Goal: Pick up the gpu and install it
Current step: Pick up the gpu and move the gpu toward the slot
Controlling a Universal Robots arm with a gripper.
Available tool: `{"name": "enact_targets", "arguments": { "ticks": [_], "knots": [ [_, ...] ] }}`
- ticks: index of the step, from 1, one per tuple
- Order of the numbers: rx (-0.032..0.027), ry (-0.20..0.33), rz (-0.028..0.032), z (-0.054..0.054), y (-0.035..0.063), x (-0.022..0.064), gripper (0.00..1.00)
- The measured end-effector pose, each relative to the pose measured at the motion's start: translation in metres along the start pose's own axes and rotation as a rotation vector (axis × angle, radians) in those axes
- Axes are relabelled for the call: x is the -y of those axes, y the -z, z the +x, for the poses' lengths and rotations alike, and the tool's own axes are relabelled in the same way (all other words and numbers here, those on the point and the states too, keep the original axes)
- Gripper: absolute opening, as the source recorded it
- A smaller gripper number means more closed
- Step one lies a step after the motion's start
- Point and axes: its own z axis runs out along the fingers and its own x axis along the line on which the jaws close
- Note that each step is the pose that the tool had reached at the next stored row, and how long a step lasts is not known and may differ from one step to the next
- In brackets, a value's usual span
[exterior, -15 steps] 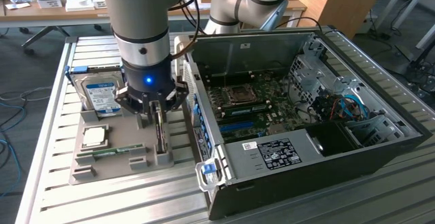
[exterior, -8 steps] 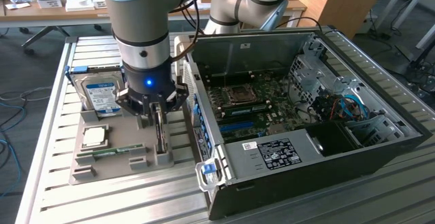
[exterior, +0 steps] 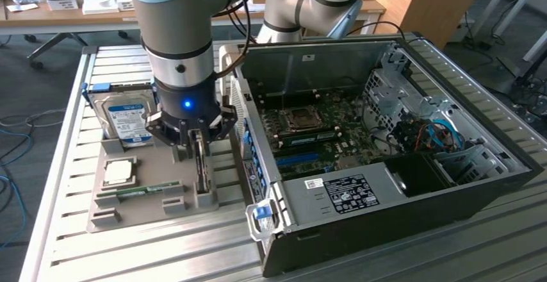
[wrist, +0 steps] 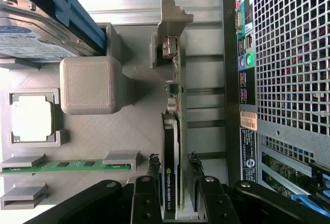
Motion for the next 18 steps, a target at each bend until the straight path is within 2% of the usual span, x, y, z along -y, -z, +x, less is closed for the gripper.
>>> {"name": "enact_targets", "arguments": {
  "ticks": [18],
  "knots": [
    [0.0001,-0.002,0.0001,0.0001,-0.0073,-0.002,0.36]
  ]
}}
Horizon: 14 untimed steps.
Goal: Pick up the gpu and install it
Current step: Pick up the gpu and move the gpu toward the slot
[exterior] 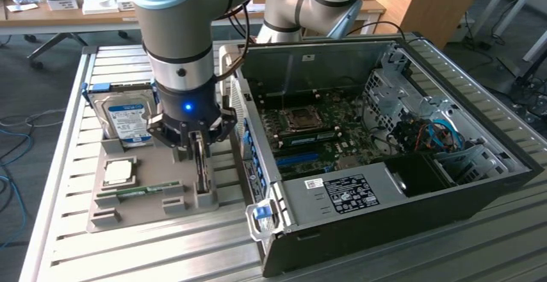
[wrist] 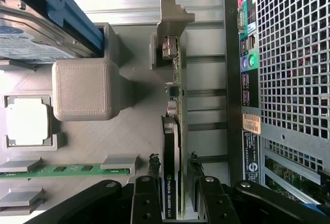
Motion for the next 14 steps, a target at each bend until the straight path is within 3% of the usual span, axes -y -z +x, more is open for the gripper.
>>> {"name": "enact_targets", "arguments": {
  "ticks": [14],
  "knots": [
    [0.0012,-0.027,0.0007,0.0001,-0.0024,-0.0025,0.36]
  ]
}}
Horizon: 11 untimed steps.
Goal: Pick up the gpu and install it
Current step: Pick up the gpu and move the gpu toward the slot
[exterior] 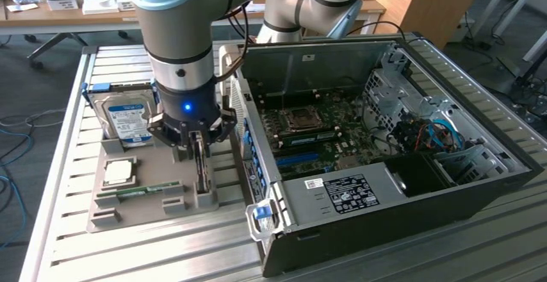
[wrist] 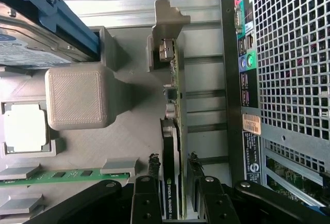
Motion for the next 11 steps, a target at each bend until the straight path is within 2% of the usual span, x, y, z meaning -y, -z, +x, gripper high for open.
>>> {"name": "enact_targets", "arguments": {
  "ticks": [11],
  "knots": [
    [0.0002,-0.003,-0.0001,0.0002,-0.0043,0.0001,0.36]
  ]
}}
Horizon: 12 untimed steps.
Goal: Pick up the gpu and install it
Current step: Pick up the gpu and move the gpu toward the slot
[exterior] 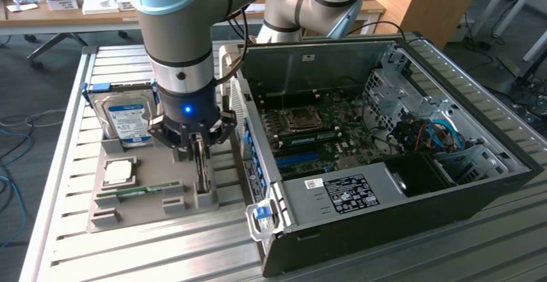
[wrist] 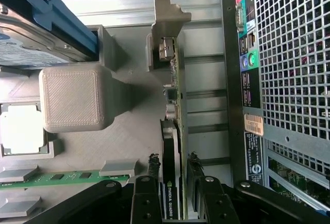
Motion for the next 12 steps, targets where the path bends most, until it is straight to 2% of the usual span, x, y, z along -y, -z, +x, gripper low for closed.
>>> {"name": "enact_targets", "arguments": {
  "ticks": [12],
  "knots": [
    [0.0,0.0,0.0,0.0002,-0.0094,0.0004,0.36]
  ]
}}
